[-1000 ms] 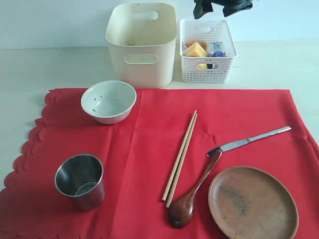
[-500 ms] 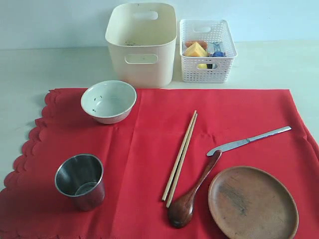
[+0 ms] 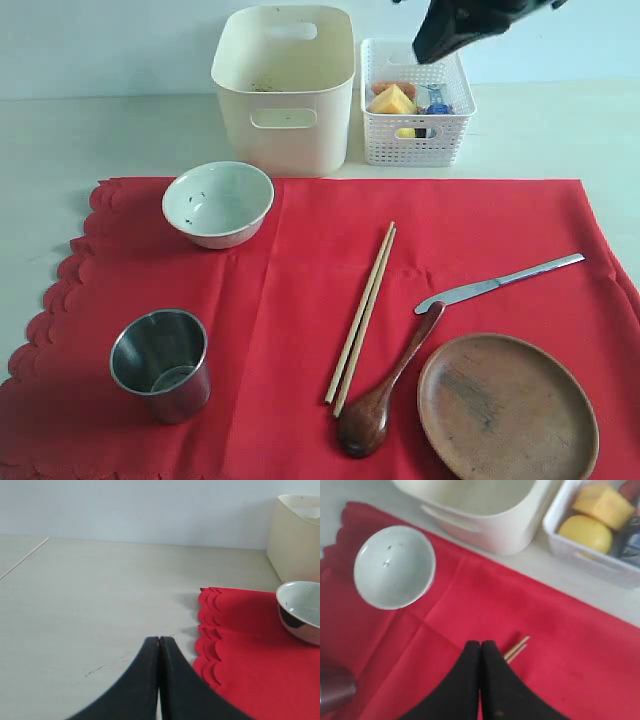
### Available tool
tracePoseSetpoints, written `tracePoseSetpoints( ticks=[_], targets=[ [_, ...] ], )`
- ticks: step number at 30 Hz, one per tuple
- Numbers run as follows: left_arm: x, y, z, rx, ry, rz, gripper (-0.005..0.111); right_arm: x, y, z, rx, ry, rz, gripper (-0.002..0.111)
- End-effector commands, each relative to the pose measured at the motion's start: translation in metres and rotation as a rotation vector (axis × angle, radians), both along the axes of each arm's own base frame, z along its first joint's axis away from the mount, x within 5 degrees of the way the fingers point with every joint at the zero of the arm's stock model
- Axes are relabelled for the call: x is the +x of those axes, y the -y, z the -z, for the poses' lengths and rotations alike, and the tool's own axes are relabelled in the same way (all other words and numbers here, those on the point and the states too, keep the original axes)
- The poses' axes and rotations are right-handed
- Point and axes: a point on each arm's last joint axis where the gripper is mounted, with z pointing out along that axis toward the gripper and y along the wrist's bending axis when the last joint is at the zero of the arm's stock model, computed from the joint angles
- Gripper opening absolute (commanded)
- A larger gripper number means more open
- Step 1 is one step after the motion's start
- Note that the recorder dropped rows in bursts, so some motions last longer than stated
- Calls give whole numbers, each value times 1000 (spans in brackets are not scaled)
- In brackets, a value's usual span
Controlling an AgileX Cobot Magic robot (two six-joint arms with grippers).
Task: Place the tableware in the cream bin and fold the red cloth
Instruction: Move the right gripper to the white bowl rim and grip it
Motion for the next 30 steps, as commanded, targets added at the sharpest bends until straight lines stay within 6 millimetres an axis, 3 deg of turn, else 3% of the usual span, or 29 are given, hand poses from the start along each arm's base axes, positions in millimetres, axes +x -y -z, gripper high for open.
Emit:
tracePoseSetpoints(
  ticks=[1, 5, 11, 13, 17, 22, 25, 30],
  targets=[
    [0, 0, 1, -6, 7, 5, 1, -22, -31, 20, 71, 4, -200, 0],
    [0, 0, 1, -6, 7, 5, 1, -33, -54, 30, 112, 46, -265, 0],
    [0, 0, 1, -6, 7, 5, 1, -32, -84, 44, 180, 40, -224, 2],
    [0, 0, 1, -6, 7, 5, 1, -30, -94, 55, 180, 31, -184, 10],
    [0, 0, 1, -6, 7, 5, 1, -21, -116, 79, 185, 94, -106, 36],
    [0, 0, 1, -6, 7, 5, 1, -4, -128, 101, 178, 118, -64, 64],
    [0, 0, 1, -6, 7, 5, 1, 8, -136, 120, 166, 113, -49, 73],
    [0, 0, 1, -6, 7, 5, 1, 27, -144, 140, 72, 165, -117, 74]
  ],
)
